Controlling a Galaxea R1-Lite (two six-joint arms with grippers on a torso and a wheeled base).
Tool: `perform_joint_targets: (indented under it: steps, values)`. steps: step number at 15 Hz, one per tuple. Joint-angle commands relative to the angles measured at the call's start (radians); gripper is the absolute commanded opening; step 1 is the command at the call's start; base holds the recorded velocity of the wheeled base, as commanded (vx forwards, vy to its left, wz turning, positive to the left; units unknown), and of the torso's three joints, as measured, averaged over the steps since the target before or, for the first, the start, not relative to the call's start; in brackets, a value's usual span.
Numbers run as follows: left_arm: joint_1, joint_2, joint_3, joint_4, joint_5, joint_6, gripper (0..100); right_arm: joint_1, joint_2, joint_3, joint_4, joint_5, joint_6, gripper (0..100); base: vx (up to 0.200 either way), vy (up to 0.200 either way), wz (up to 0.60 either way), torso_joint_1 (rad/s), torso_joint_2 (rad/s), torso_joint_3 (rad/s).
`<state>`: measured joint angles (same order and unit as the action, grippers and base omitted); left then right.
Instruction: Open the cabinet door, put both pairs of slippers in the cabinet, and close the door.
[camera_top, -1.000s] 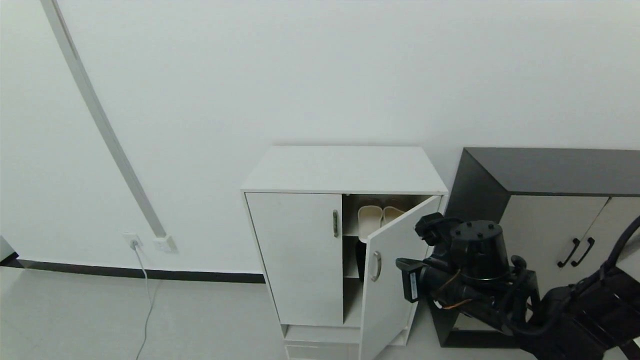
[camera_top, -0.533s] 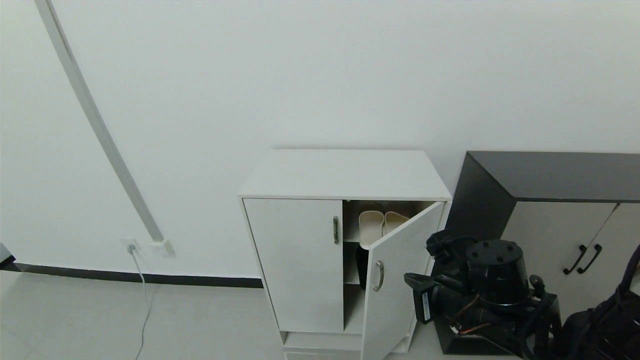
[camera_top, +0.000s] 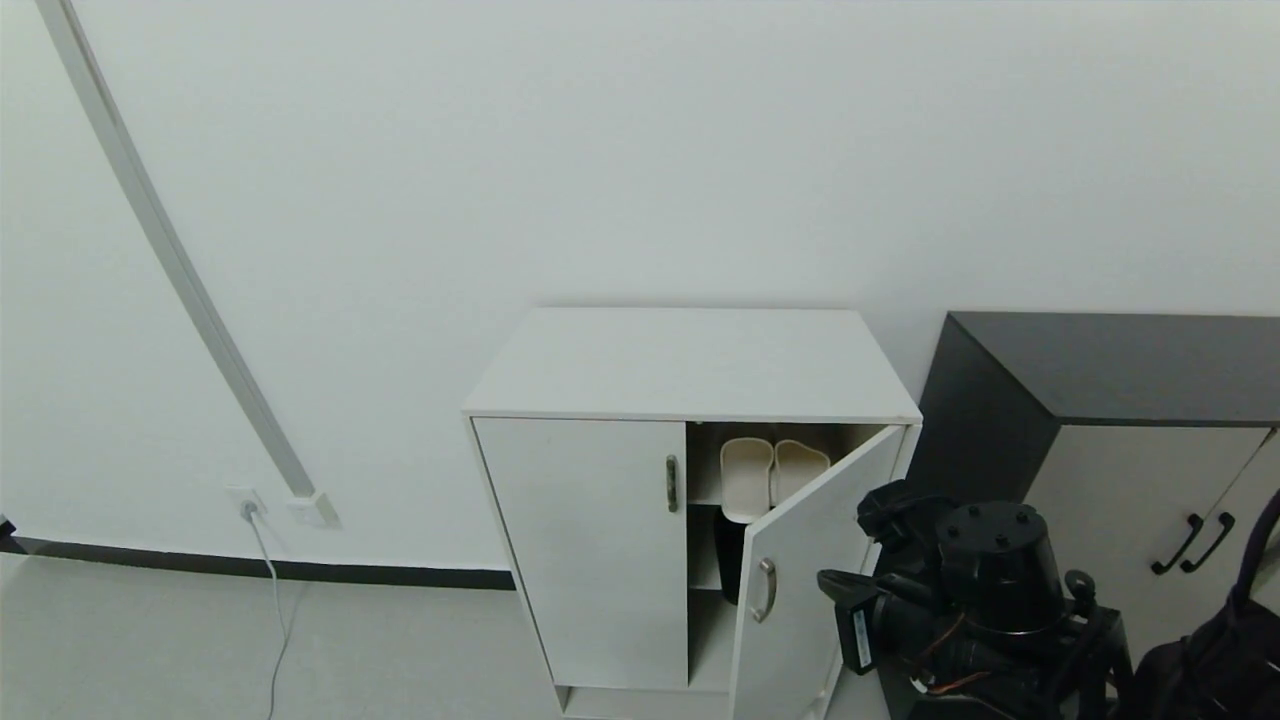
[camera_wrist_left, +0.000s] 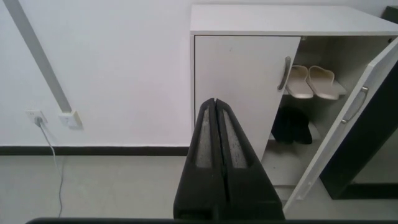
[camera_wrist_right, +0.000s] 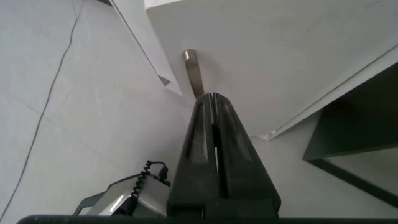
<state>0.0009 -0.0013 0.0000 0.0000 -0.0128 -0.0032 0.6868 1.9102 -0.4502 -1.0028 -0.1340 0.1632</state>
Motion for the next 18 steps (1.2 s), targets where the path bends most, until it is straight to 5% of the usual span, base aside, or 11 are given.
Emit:
perform_joint_targets:
  steps: [1, 18]
  values:
    - [0.001, 0.001, 0.0, 0.0, 0.0, 0.0, 0, 0.0, 0.035, -0.016, 0.0, -0.001, 0.001, 0, 0.0, 0.0, 0.0, 0.0, 0.0, 0.0]
    - [0.001, 0.001, 0.0, 0.0, 0.0, 0.0, 0, -0.061, 0.366, -0.423, -0.037, -0.006, -0.037, 0, 0.0, 0.0, 0.0, 0.0, 0.0, 0.0]
